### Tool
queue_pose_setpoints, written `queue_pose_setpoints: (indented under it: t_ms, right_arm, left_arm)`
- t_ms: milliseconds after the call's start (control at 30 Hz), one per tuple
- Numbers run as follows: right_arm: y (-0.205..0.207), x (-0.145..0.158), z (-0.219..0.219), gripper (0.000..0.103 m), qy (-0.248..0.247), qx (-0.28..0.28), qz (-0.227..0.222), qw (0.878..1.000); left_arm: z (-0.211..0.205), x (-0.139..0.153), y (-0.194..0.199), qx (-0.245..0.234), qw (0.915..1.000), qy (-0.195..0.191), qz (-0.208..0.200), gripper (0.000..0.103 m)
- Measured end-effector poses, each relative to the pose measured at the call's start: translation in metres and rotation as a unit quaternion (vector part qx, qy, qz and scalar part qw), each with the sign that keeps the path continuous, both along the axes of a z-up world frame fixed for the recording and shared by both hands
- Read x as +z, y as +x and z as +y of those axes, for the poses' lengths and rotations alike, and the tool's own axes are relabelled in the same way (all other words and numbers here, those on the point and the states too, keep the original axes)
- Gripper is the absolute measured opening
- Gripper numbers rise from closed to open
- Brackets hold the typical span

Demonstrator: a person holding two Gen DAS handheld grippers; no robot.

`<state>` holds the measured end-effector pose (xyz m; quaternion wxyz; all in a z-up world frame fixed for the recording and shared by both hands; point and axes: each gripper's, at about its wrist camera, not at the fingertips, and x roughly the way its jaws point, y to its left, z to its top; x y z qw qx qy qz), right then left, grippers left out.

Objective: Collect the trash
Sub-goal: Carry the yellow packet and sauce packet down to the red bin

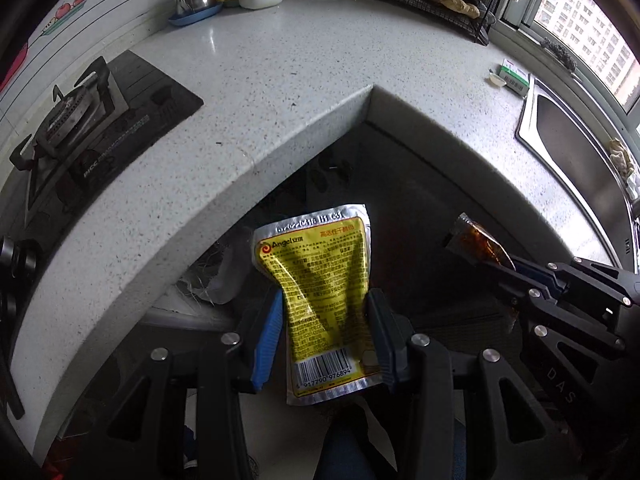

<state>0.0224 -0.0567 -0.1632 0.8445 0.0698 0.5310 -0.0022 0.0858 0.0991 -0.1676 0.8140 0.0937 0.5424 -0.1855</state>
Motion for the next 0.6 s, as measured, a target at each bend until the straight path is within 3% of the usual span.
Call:
queue_pose_setpoints:
  t_ms: [200, 600]
  right_arm:
    - [0.004, -0.057, -0.002, 0.007, 0.001, 0.004, 0.026, 1.0]
    - [0.023, -0.188, -0.029, 0.007, 0.003, -0.025, 0.05, 0.998]
  left_arm:
    - [-0.002, -0.053, -0.005, -0.007, 0.9998, -0.001, 0.02, 0.04]
    - [-0.03, -0.19, 0.017, -0.03, 0.9982, -0.002, 0.052, 0.04]
